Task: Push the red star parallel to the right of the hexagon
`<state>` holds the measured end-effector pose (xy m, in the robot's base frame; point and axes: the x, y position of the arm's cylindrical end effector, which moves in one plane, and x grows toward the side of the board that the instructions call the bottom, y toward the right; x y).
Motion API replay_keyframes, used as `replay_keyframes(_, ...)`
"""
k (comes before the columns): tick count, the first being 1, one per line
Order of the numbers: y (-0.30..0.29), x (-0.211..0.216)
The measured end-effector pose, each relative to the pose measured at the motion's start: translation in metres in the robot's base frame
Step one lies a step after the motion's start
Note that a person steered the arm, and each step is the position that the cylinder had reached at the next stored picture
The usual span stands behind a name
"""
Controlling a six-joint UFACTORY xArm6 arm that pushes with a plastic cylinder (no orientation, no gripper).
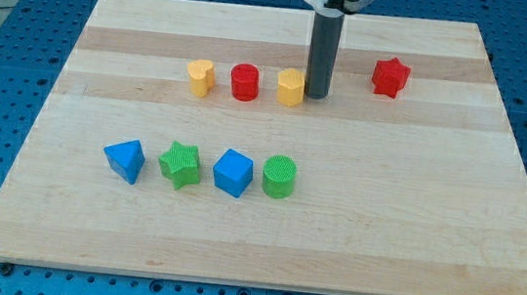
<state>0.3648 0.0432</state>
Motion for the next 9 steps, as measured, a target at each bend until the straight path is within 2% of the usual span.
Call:
replay_keyframes(4, 0.003, 0.002)
replay_keyframes(6, 0.127, 0.029)
replay_keyframes(7, 0.149, 0.004)
replay_keyframes(8, 0.145, -0.035)
replay_keyframes(9, 0.136, -0.045)
